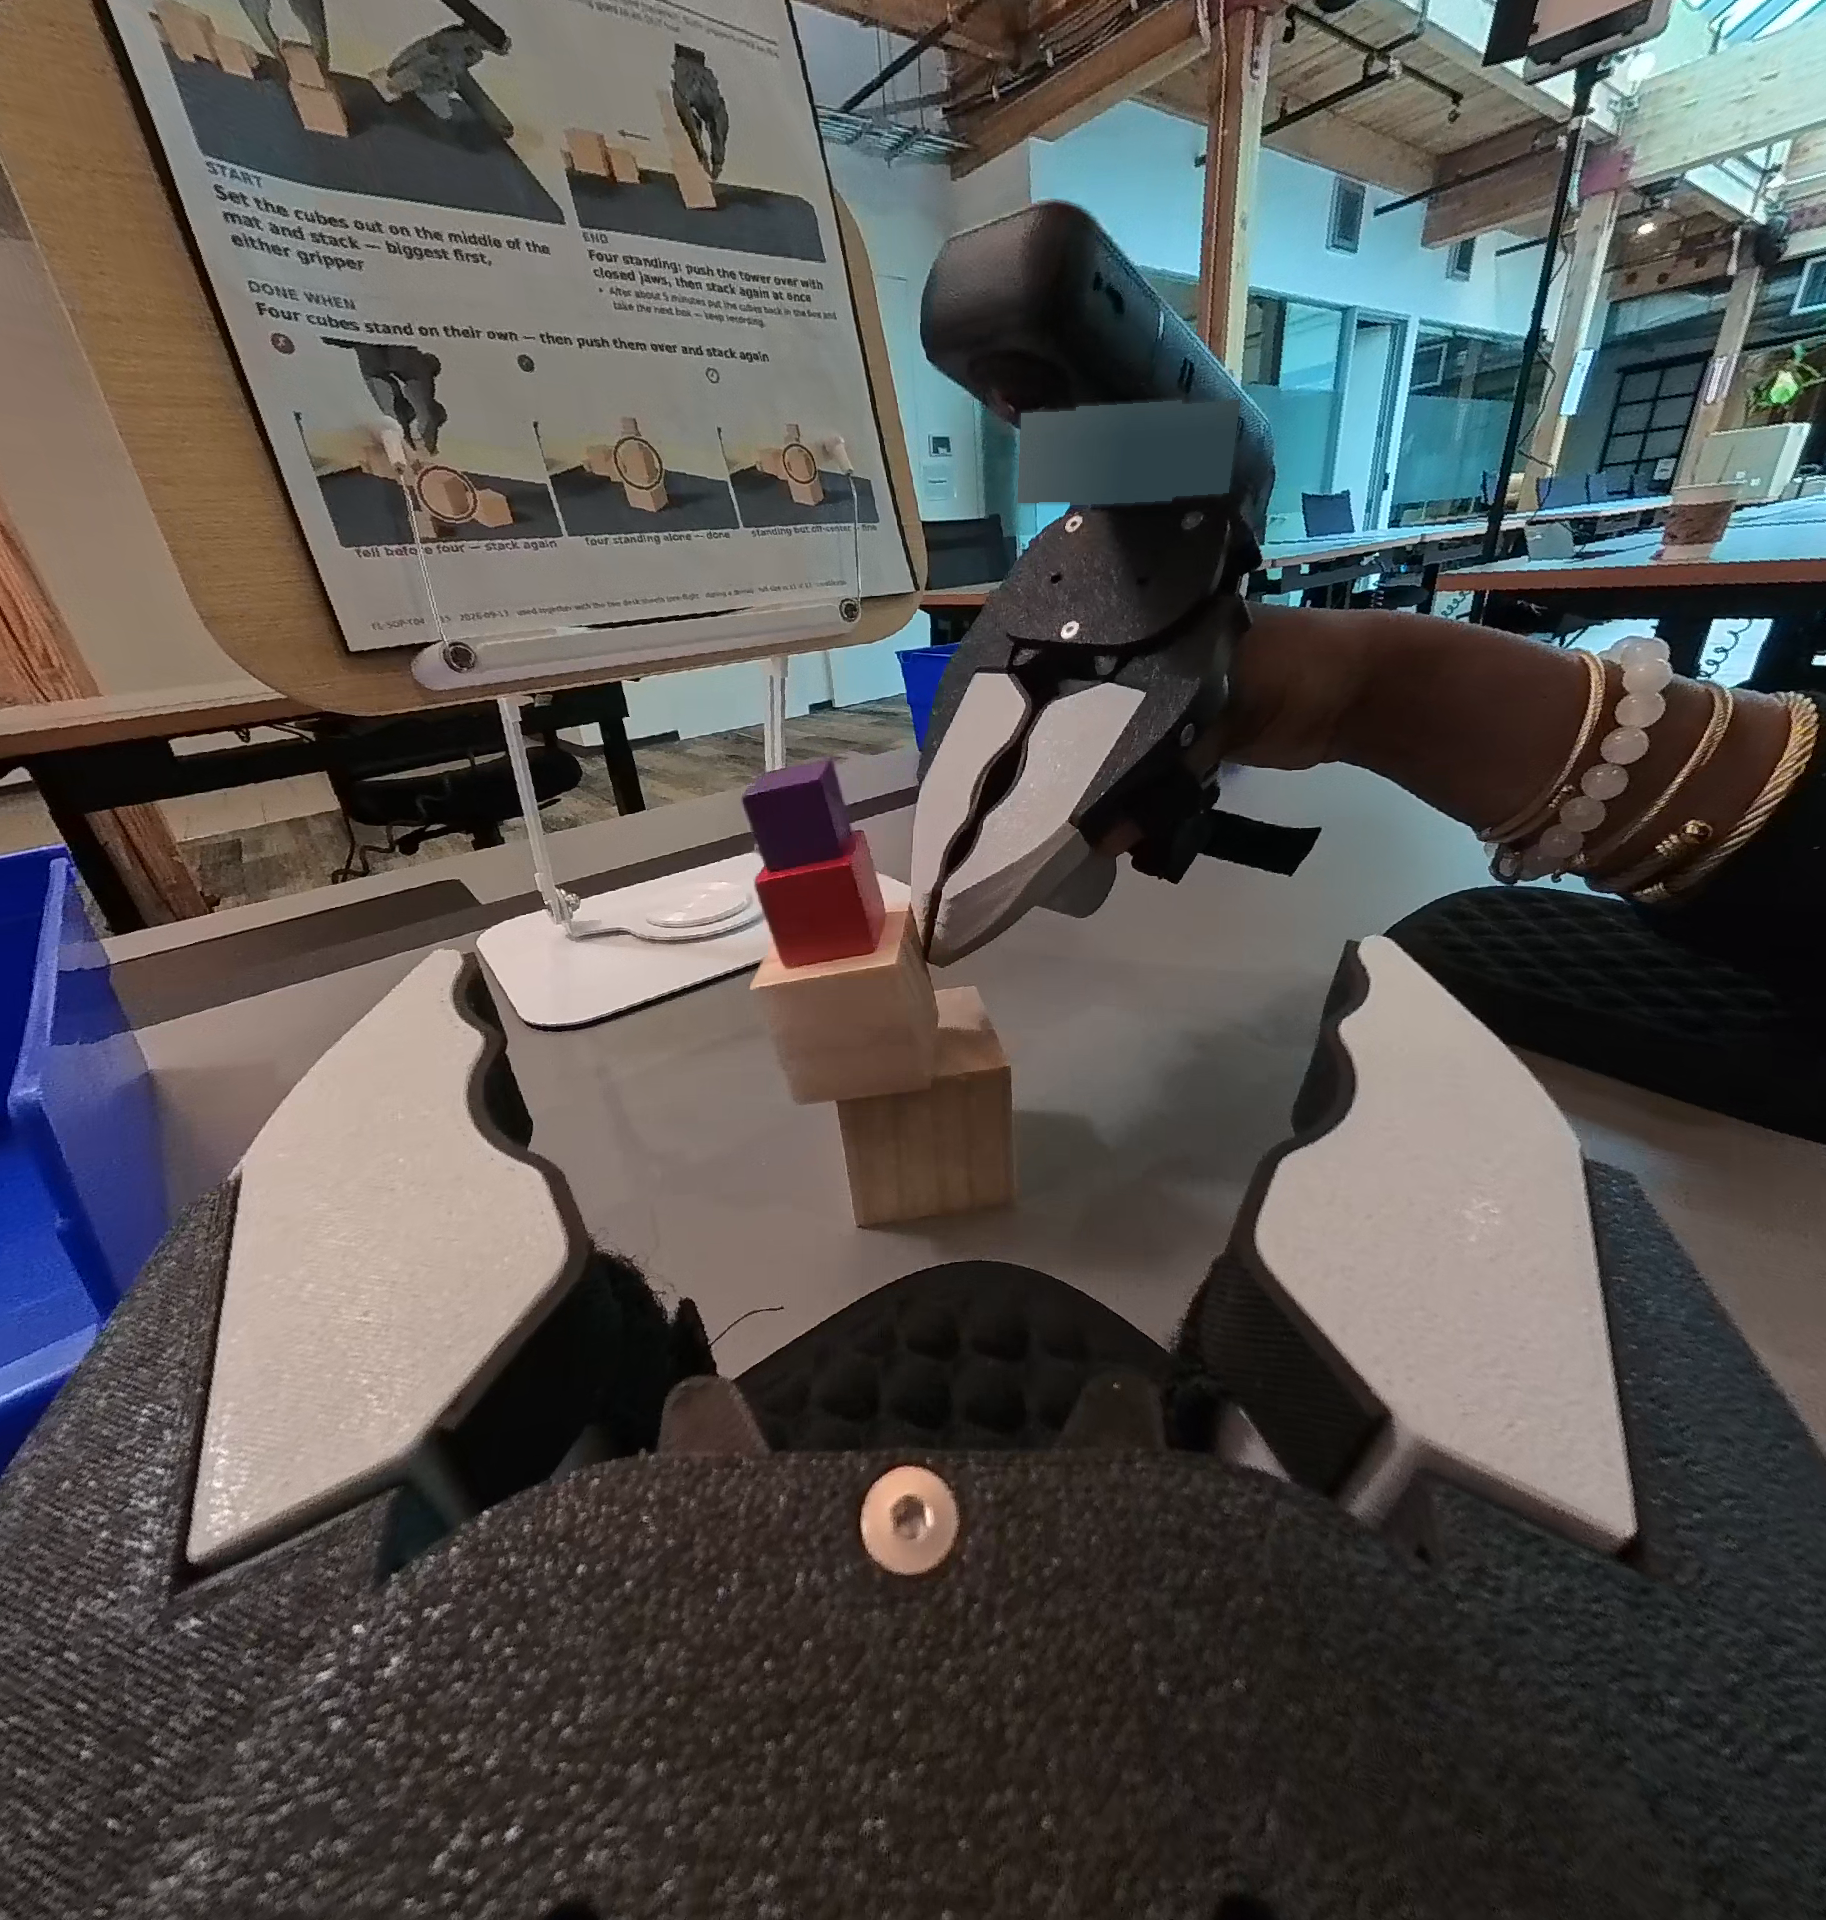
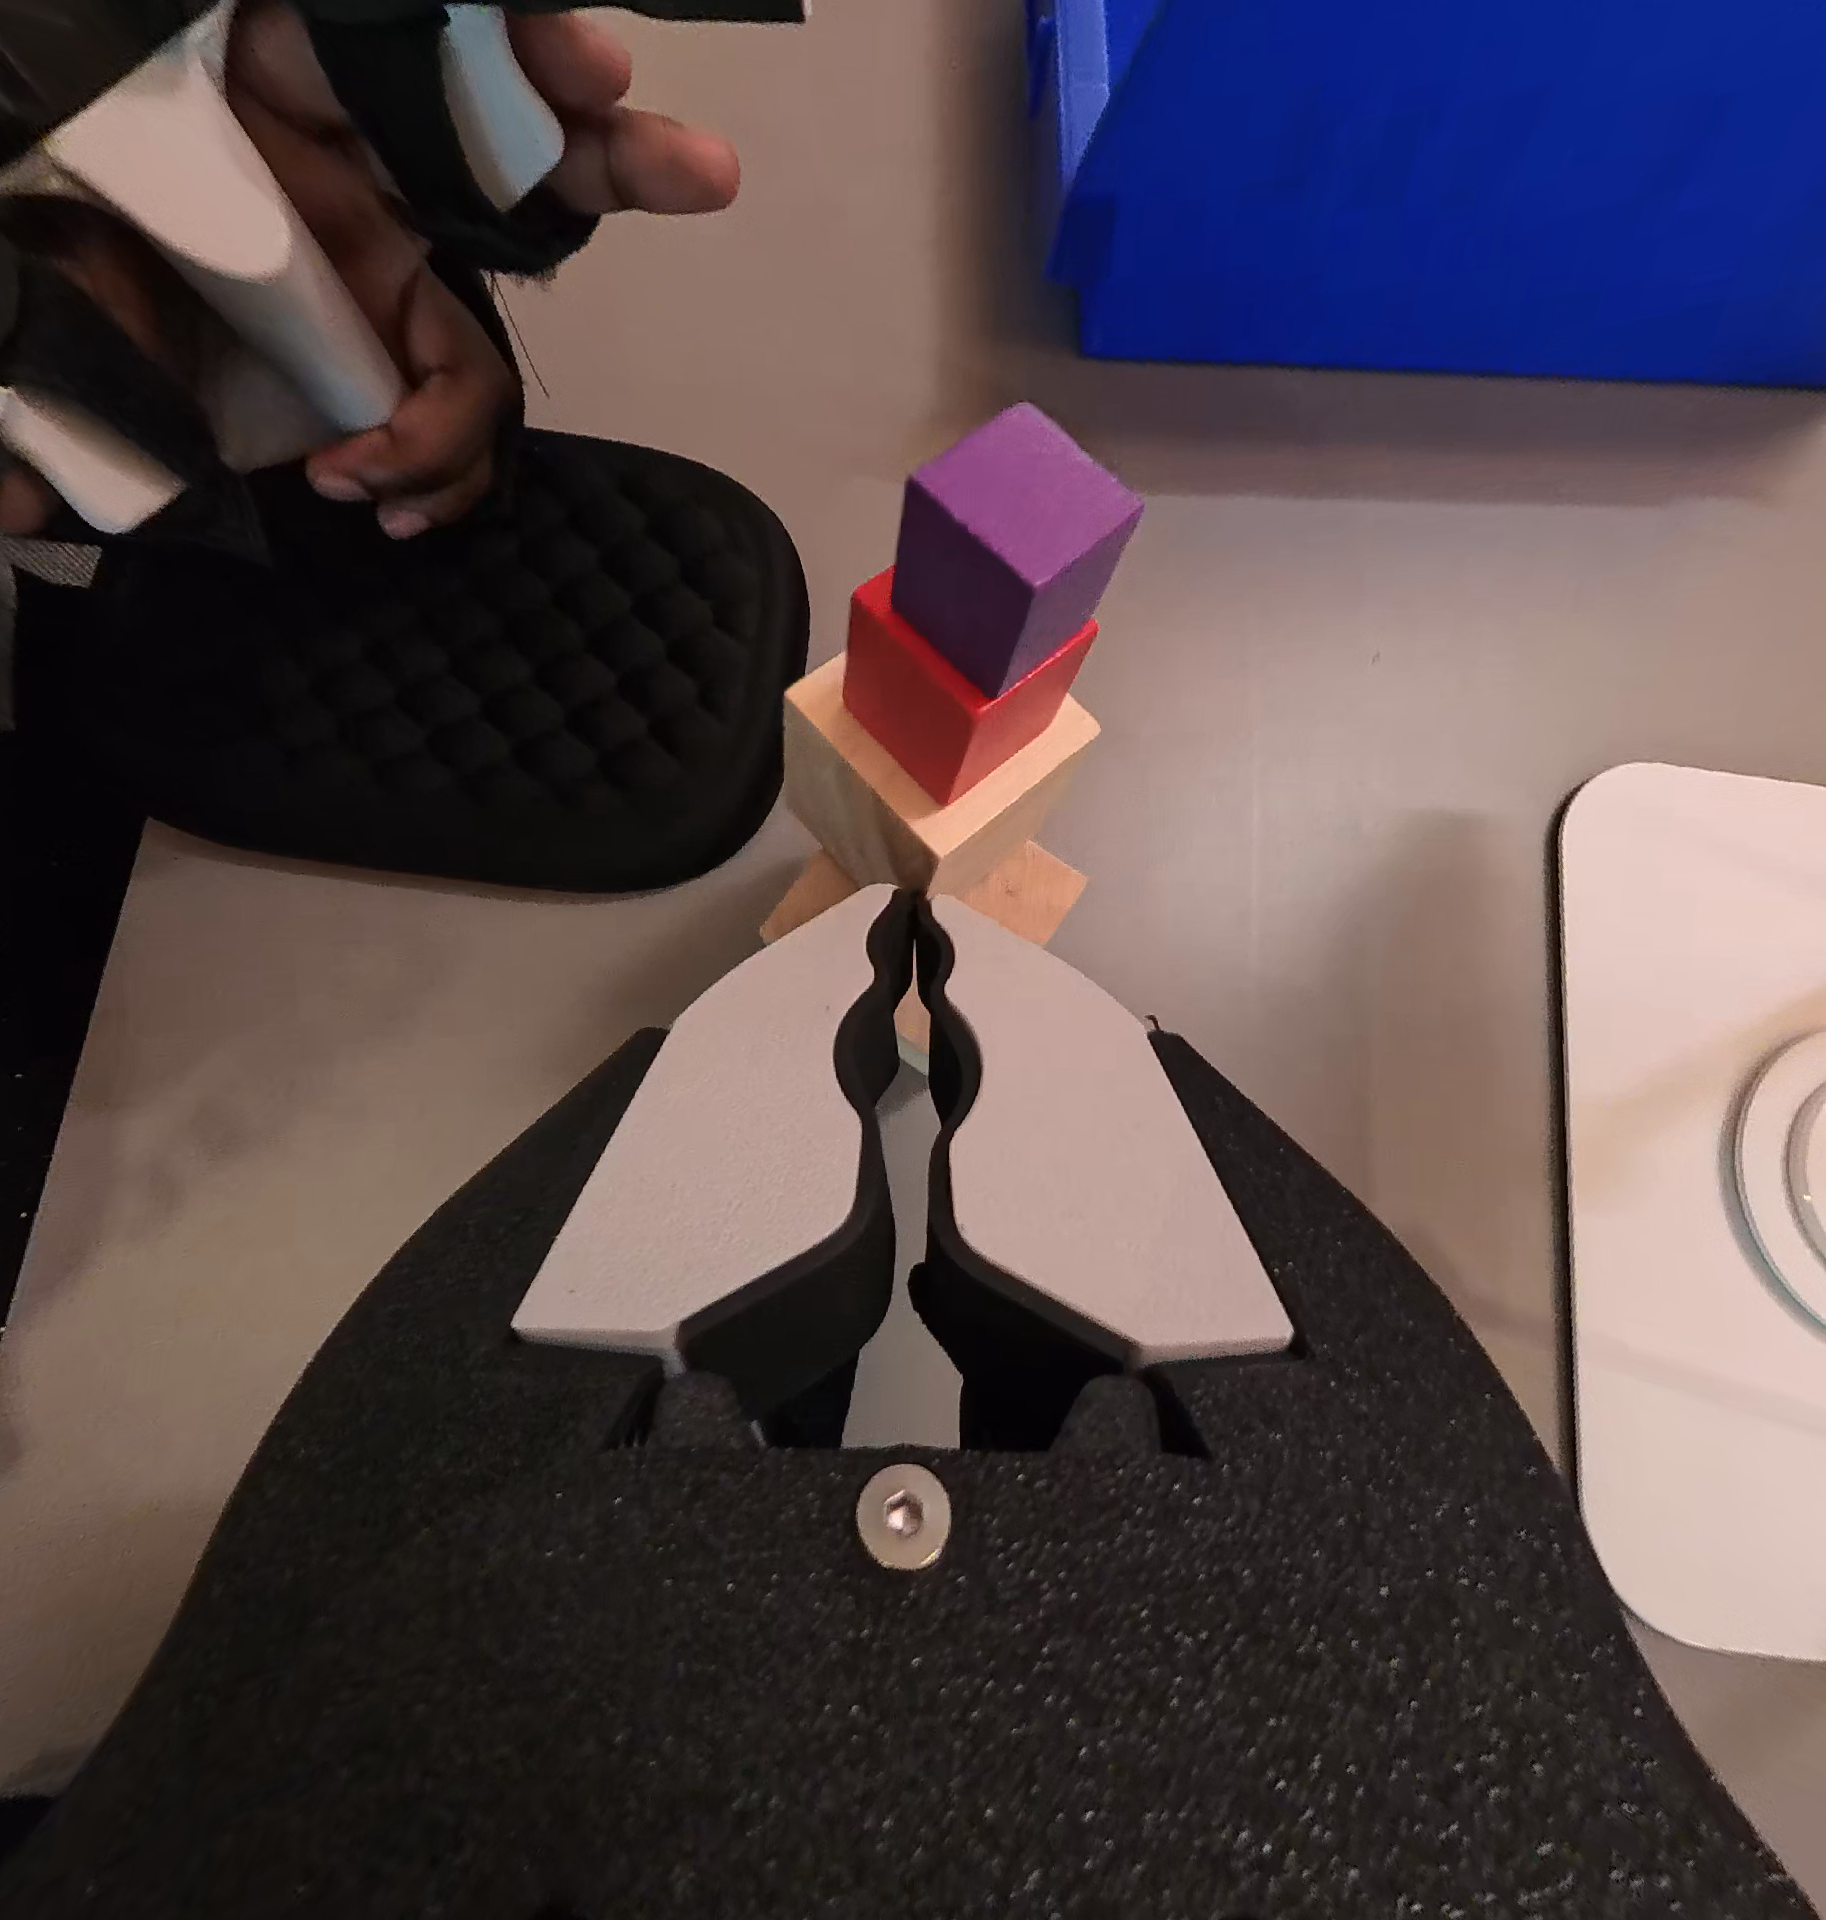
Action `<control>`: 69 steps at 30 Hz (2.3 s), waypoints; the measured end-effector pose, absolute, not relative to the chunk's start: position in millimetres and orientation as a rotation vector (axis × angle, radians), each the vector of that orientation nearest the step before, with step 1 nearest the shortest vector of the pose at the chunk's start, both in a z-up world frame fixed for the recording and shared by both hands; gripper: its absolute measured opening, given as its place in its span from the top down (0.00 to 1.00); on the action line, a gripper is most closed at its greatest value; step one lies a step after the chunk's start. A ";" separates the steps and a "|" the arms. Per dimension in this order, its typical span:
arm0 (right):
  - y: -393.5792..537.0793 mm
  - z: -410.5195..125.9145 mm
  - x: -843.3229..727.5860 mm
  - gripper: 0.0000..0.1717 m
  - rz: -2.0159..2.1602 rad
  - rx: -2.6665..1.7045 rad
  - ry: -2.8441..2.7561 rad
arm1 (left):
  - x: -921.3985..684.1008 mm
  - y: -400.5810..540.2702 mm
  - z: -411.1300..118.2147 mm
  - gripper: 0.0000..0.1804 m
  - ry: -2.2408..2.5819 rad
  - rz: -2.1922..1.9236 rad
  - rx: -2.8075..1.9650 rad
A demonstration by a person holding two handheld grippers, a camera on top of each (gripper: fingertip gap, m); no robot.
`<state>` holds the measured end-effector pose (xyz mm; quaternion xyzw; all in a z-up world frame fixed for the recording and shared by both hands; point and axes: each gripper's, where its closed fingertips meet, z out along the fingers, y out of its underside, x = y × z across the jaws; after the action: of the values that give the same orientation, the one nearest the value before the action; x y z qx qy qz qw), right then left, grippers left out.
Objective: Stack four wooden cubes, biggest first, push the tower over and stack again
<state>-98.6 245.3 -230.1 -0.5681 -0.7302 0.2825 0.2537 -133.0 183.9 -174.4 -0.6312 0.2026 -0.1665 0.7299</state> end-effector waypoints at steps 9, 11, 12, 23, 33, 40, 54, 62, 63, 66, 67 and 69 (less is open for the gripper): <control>243.4 -229.0 -102.9 1.00 0.783 -1.526 -1.979 | -133.0 183.7 -174.2 0.21 0.446 -0.367 -1.388; 243.3 -228.2 -104.0 1.00 0.786 -1.521 -1.977 | -133.2 183.8 -174.2 0.21 0.445 -0.367 -1.387; 243.2 -227.9 -104.5 1.00 0.789 -1.520 -1.976 | -133.2 183.8 -174.2 0.21 0.445 -0.367 -1.387; 239.6 -226.6 -112.3 1.00 0.798 -1.492 -1.982 | -133.3 183.6 -174.0 0.21 0.445 -0.368 -1.386; 230.2 -190.2 -116.7 0.83 0.941 -1.383 -1.826 | -133.7 183.5 -173.9 0.22 0.442 -0.371 -1.385; 233.8 -129.4 -98.1 0.16 1.039 -1.299 -1.421 | -133.2 183.4 -174.1 0.22 0.446 -0.371 -1.385; 212.9 -170.0 29.5 0.16 0.860 -1.375 -1.201 | -131.5 183.7 -175.0 0.25 0.460 -0.365 -1.392; 211.2 -203.8 56.7 0.17 0.852 -1.380 -1.107 | -119.2 190.1 -187.9 0.27 0.551 -0.391 -1.528; 210.4 -199.7 58.3 0.17 0.865 -1.359 -1.093 | -115.4 191.4 -190.9 0.30 0.576 -0.420 -1.574; 214.5 -198.3 62.3 0.16 0.883 -1.361 -1.042 | -106.3 200.9 -193.2 0.40 0.647 -0.466 -1.692; 214.4 -197.4 62.8 0.16 0.886 -1.357 -1.037 | -105.2 206.7 -197.0 0.42 0.680 -0.451 -1.755; 214.1 -197.5 63.0 0.16 0.877 -1.352 -1.037 | -103.3 215.5 -214.9 0.50 0.798 -0.406 -1.944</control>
<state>63.0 214.1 -197.5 -0.5774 -0.4427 0.3743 0.5750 -103.3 215.5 -214.9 -0.7969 0.3271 -0.1664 0.4798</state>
